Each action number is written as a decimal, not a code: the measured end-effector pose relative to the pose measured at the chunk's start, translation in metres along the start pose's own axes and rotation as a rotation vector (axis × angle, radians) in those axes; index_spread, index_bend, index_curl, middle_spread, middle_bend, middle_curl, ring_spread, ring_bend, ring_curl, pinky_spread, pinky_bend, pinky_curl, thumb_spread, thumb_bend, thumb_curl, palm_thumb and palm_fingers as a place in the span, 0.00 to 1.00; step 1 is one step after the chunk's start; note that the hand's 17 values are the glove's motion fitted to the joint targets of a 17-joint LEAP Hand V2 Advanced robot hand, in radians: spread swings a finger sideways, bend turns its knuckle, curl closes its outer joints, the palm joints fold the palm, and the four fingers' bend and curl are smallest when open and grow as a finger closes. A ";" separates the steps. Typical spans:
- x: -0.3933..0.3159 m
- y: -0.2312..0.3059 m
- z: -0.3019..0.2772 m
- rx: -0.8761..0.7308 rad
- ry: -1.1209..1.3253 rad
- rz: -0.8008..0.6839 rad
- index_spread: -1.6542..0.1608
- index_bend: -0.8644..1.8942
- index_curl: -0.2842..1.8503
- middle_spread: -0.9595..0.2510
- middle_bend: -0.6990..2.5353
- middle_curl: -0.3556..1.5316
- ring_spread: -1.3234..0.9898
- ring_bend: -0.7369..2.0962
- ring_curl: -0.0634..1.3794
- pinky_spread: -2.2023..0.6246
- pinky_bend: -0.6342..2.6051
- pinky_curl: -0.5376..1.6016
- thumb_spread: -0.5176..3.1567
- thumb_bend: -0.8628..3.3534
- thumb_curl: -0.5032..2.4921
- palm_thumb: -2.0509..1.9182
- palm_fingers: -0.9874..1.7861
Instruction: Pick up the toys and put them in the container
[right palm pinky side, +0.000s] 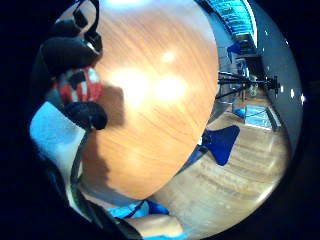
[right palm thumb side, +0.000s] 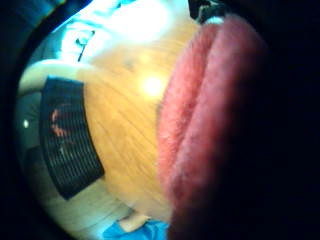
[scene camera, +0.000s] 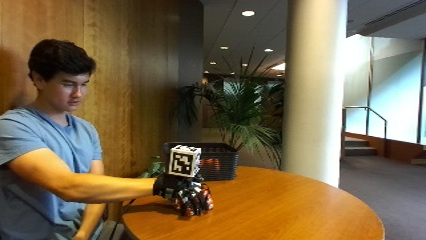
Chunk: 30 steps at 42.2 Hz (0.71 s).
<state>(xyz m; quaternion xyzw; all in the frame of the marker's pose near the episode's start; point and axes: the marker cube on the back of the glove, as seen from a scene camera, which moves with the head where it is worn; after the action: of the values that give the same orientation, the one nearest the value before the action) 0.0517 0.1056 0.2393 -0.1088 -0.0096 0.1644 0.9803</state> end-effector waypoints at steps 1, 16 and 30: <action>-0.001 -0.001 -0.001 0.013 -0.015 -0.001 0.71 0.37 0.18 0.87 0.33 0.30 0.58 0.58 0.37 0.74 0.63 0.40 0.47 0.21 0.26 0.55 0.46; 0.000 -0.010 0.000 0.096 -0.050 -0.048 0.72 0.40 0.22 0.67 0.35 0.34 0.45 0.66 0.41 0.66 0.58 0.40 0.52 0.27 0.31 0.66 0.68; -0.004 -0.016 -0.046 0.073 -0.113 -0.062 0.73 0.39 0.25 0.55 0.35 0.37 0.40 0.66 0.42 0.64 0.56 0.42 0.47 0.27 0.36 0.69 0.71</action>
<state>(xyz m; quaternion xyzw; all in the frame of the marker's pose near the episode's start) 0.0560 0.0800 0.1982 -0.0633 -0.0623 0.1401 0.9862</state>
